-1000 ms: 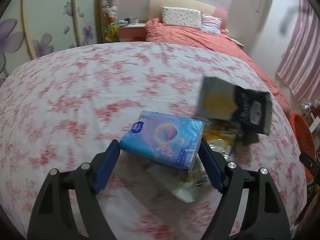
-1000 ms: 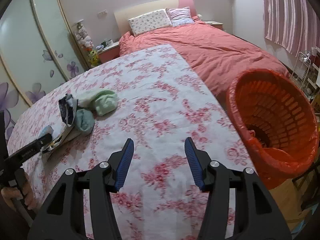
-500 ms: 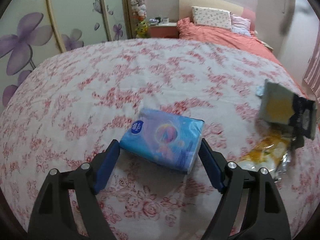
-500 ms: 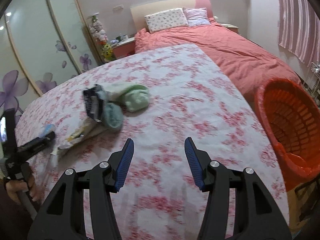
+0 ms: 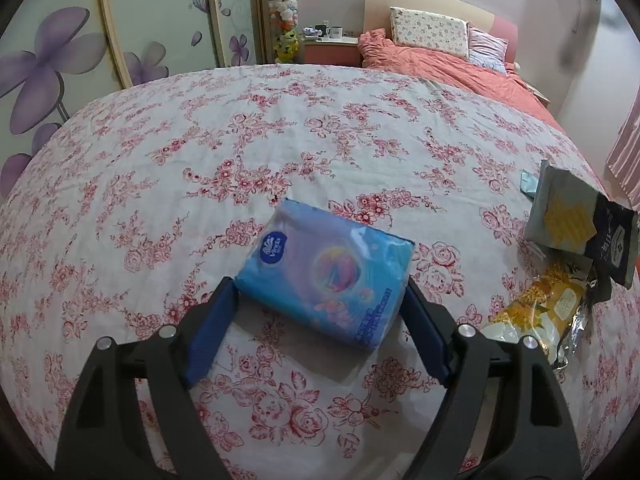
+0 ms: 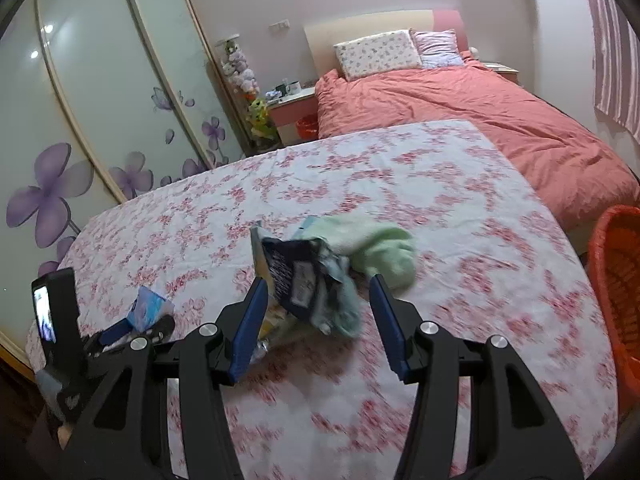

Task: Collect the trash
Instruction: 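Lift the blue pack with the left tool while the right tool grasps the dark chip bag, then carry the blue pack with the left tool to the basket while the right tool carries the chip bag there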

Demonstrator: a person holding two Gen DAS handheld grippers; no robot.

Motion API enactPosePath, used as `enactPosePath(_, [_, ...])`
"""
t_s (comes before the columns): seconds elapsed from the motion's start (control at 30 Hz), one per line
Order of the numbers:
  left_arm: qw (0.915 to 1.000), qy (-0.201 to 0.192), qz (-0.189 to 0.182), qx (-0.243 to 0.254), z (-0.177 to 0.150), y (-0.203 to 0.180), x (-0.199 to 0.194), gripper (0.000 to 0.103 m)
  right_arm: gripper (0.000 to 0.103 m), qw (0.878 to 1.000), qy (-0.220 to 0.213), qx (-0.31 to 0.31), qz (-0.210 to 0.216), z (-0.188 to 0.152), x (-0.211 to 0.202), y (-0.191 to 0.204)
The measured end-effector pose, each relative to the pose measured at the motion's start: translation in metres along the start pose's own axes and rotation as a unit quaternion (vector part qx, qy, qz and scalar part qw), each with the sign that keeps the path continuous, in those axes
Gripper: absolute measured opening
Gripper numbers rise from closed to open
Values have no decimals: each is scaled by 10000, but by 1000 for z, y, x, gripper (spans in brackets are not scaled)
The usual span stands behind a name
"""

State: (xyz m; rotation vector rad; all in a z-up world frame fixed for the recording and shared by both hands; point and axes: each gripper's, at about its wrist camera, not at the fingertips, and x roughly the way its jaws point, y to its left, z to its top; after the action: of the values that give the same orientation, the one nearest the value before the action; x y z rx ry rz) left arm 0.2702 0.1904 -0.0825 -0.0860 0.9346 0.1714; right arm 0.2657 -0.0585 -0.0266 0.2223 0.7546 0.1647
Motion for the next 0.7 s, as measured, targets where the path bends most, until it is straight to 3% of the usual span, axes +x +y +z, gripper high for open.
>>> enactPosePath(0.17, [10000,0,-14,-8,-1,-1,-1,79,51,9998,152,-148,-53,3,21,11])
enactPosePath(0.3, [10000,1,-14,-10,-1,-2,0,79,20,9993,262,-267,-10,-2,27,14])
enactPosePath(0.4, [10000,2,-15,-11,-1,-1,0,79,8,9989,270,-383,56,-7,26,17])
enactPosePath(0.53, [10000,2,-15,-12,-1,-1,0,79,5,9988,200,-426,149,-11,20,18])
enactPosePath(0.7, [10000,2,-16,-13,-1,-1,0,79,3,9993,-183,-294,173,-6,-1,14])
